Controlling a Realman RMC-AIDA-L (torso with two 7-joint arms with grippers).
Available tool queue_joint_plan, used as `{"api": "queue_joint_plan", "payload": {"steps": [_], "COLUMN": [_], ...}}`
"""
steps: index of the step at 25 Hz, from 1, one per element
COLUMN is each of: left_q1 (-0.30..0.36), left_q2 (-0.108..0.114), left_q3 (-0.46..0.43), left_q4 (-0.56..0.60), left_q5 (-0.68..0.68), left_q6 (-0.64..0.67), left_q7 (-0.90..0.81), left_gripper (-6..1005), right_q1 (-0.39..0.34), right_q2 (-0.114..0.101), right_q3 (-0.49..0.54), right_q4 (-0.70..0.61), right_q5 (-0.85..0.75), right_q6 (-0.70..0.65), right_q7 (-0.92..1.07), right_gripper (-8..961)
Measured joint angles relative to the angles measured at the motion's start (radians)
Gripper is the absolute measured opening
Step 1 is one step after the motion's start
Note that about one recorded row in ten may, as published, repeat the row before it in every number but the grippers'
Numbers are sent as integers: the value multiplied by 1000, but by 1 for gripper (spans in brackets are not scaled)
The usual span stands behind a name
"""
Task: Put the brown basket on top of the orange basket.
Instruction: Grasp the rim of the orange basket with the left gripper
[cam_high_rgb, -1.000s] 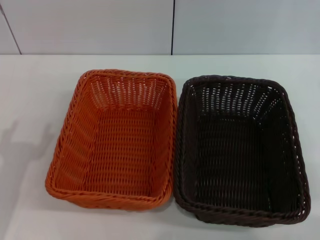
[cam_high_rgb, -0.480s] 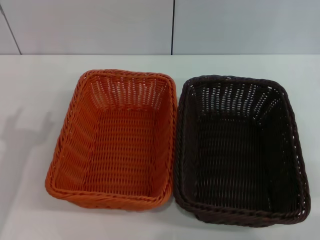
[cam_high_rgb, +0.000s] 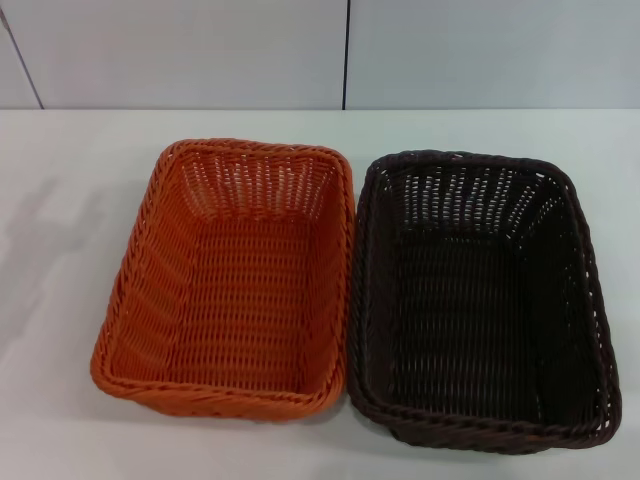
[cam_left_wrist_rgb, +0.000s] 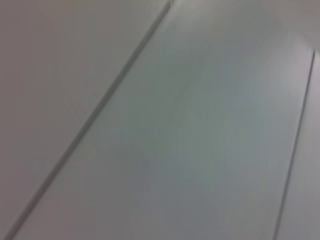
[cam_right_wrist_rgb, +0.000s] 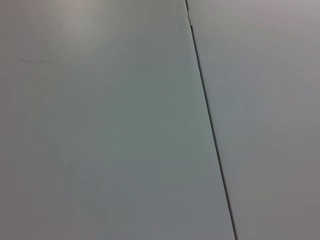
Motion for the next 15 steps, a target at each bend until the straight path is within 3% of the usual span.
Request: {"api": "queue_joint_plan", "payload": {"steps": [2, 3, 4, 5, 7, 8, 9, 10, 12, 13, 15], "left_q1": [7, 7, 11, 11, 12, 12, 3, 3, -21, -21, -41], "left_q2": [7, 7, 16, 16, 48, 48, 73, 73, 120, 120, 147], "left_q3": [128, 128, 200, 200, 279, 279, 306, 306, 333, 333, 349], "left_q4": [158, 158, 266, 266, 412, 412, 482, 482, 565, 565, 612], "left_q5": [5, 5, 31, 31, 140, 140, 241, 241, 432, 432, 551], "left_q6": [-118, -118, -192, -192, -295, -295, -333, -333, -339, -339, -318], "left_q7": [-147, -147, -242, -242, -435, -435, -564, -564, -805, -805, -940], "left_gripper": [804, 804, 803, 803, 802, 802, 801, 801, 800, 800, 799], "right_q1": [-1, -1, -1, -2, -7, -7, -11, -11, -12, -12, -12], "right_q2": [0, 0, 0, 0, 1, 1, 1, 1, 2, 2, 2], "right_q3": [4, 4, 4, 4, 3, 3, 4, 4, 5, 5, 5], "right_q4": [1, 1, 2, 2, 4, 4, 5, 5, 7, 7, 7], "right_q5": [0, 0, 0, 0, 0, 0, 0, 0, 0, 0, 0], "right_q6": [12, 12, 17, 21, 28, 28, 28, 28, 28, 28, 29], "right_q7": [0, 0, 0, 0, 1, 1, 1, 1, 1, 1, 1], "right_gripper": [679, 679, 679, 679, 679, 679, 679, 679, 679, 679, 679]}}
